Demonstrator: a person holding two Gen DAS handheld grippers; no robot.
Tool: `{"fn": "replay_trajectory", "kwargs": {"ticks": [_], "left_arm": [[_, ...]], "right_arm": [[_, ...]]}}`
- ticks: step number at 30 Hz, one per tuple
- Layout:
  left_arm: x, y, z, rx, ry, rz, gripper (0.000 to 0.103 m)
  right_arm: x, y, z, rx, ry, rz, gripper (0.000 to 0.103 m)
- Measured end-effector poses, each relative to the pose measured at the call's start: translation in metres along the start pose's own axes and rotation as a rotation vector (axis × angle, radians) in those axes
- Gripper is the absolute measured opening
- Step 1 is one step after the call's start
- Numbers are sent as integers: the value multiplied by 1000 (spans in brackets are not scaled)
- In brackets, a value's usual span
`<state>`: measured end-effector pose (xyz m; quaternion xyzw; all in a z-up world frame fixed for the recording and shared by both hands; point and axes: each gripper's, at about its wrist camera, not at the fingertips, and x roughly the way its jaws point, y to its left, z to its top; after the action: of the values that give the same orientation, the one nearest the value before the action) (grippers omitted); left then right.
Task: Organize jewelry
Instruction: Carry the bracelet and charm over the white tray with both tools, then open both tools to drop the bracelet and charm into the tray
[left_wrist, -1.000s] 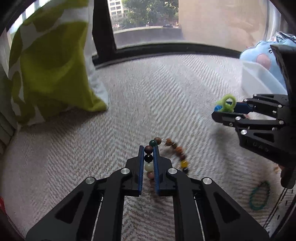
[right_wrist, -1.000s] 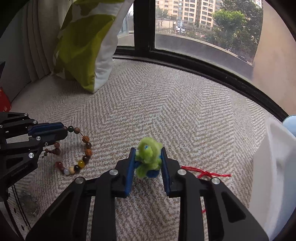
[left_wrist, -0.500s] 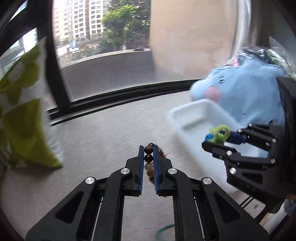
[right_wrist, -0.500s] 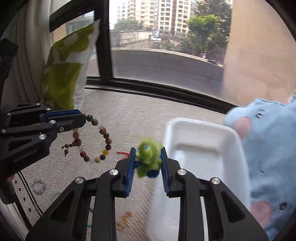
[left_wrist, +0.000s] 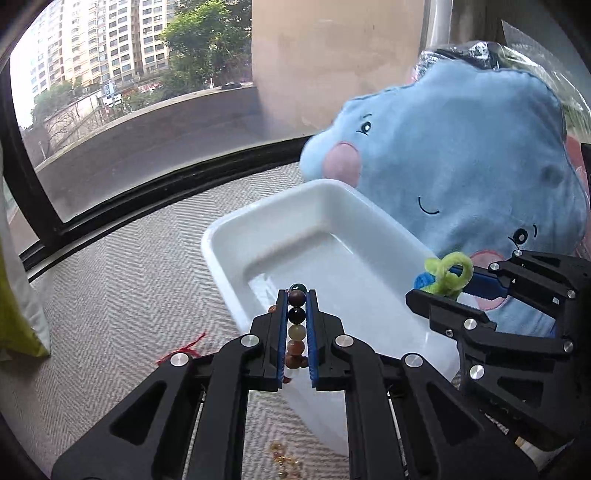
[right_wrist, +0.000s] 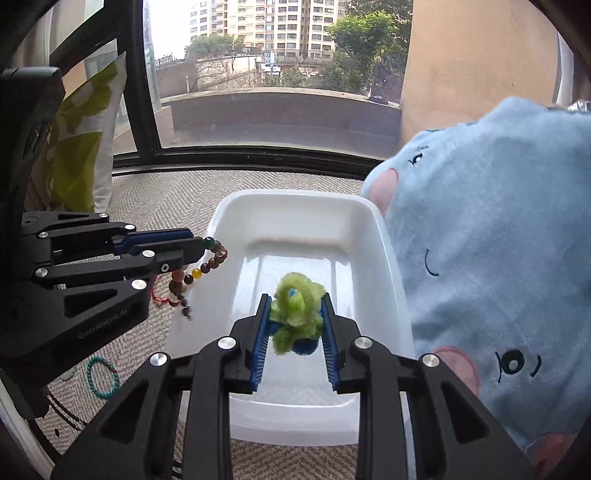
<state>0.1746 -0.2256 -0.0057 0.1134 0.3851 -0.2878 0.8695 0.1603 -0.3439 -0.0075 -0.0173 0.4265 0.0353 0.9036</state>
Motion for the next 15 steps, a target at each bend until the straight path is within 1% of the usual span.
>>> {"fn": "replay_trajectory", "kwargs": {"ticks": [4, 13, 14, 15], "left_arm": [[7, -13, 3, 22, 5, -1, 10], [19, -21, 2, 24, 41, 5, 11], [22, -22, 3, 24, 45, 5, 17], [25, -23, 3, 27, 51, 4, 26]], "right_arm": [[4, -8, -4, 17, 7, 6, 28], [12, -17, -13, 41, 24, 8, 28], [13, -18, -13, 45, 27, 8, 28], [15, -17, -12, 49, 30, 7, 30]]}}
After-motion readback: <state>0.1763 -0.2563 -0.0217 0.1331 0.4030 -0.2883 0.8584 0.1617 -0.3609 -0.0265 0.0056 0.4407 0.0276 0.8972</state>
